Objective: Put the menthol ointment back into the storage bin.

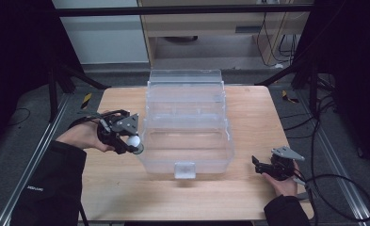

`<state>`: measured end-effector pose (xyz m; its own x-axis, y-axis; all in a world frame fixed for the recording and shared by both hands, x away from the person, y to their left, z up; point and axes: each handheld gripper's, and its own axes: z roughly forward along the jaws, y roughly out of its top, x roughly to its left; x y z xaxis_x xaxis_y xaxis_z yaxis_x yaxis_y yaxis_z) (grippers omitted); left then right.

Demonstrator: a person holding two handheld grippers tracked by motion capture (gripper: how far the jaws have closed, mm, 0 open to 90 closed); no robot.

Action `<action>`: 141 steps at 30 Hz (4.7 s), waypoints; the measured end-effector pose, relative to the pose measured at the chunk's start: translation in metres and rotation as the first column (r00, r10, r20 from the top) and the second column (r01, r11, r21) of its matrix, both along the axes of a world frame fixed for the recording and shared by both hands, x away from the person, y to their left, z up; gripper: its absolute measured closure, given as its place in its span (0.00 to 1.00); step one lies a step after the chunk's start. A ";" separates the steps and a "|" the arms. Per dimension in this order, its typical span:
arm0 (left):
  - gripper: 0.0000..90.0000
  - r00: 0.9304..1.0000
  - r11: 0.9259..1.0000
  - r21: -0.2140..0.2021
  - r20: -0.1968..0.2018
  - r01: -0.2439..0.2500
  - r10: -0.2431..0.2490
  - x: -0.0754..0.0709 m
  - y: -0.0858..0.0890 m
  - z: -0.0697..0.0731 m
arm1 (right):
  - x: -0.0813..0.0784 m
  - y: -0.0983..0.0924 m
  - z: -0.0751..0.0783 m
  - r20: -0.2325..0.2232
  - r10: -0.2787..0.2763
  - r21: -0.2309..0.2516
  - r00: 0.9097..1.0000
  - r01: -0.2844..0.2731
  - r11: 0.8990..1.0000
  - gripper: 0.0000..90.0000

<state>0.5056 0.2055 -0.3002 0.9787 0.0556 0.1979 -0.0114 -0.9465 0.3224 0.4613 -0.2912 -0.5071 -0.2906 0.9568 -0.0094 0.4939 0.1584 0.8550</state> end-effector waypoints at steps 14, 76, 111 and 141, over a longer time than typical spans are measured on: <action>0.56 1.000 1.000 0.020 -0.020 0.023 -0.022 0.019 -0.019 -0.017 | 0.000 0.000 0.000 0.004 0.005 -0.004 1.000 -0.005 1.000 0.10; 0.56 0.993 0.998 0.059 -0.121 -0.005 0.012 0.037 -0.022 -0.091 | -0.001 0.001 0.000 0.003 0.011 -0.001 1.000 -0.011 1.000 0.11; 0.50 0.995 1.000 0.021 -0.096 -0.023 0.025 0.035 -0.018 -0.091 | -0.001 0.001 0.000 0.002 0.014 -0.005 1.000 -0.014 1.000 0.11; 0.23 0.901 0.790 -0.473 -0.017 -0.390 0.434 -0.016 0.067 -0.083 | -0.005 -0.003 0.001 0.035 0.000 0.009 0.999 0.000 1.000 0.11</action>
